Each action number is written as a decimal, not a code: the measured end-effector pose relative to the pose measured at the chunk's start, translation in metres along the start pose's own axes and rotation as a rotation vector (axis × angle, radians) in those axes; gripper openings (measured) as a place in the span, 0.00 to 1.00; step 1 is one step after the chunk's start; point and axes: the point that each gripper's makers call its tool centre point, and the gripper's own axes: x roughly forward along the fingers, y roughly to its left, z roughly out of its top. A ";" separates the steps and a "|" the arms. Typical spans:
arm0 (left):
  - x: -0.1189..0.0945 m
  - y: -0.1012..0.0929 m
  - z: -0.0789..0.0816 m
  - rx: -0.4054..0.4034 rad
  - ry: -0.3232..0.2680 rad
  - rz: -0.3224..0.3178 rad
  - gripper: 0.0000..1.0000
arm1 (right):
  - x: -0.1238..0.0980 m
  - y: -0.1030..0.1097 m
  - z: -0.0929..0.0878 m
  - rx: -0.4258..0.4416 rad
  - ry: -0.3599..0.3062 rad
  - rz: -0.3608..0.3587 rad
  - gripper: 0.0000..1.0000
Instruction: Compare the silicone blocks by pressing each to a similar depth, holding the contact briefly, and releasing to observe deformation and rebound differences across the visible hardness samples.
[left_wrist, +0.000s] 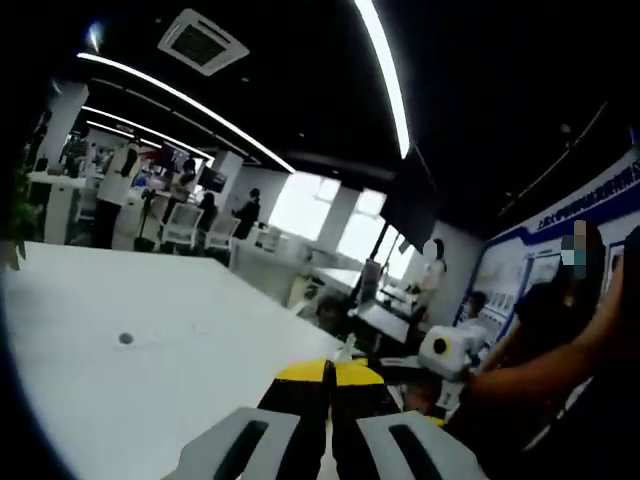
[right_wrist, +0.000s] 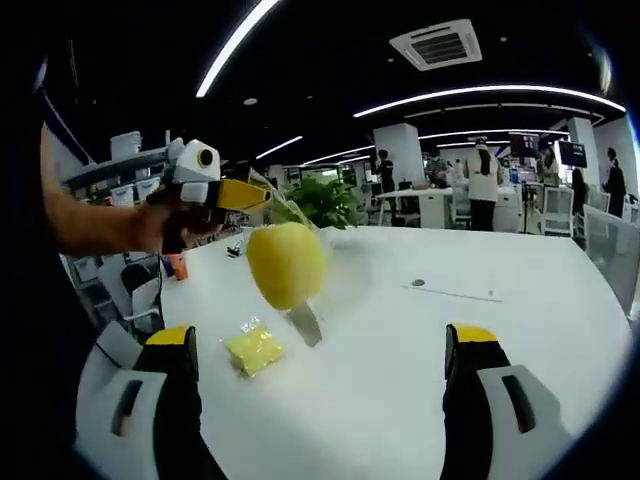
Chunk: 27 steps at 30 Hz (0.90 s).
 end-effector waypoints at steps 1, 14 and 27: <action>0.000 -0.001 0.000 0.000 0.004 -0.004 0.00 | 0.002 0.003 0.001 0.016 -0.006 0.019 0.92; -0.003 -0.035 -0.009 -0.036 0.000 -0.066 0.00 | 0.020 0.037 0.005 0.101 -0.081 0.169 0.70; 0.001 -0.045 0.006 -0.045 -0.032 -0.109 0.00 | 0.020 0.036 0.037 0.163 -0.188 0.232 0.46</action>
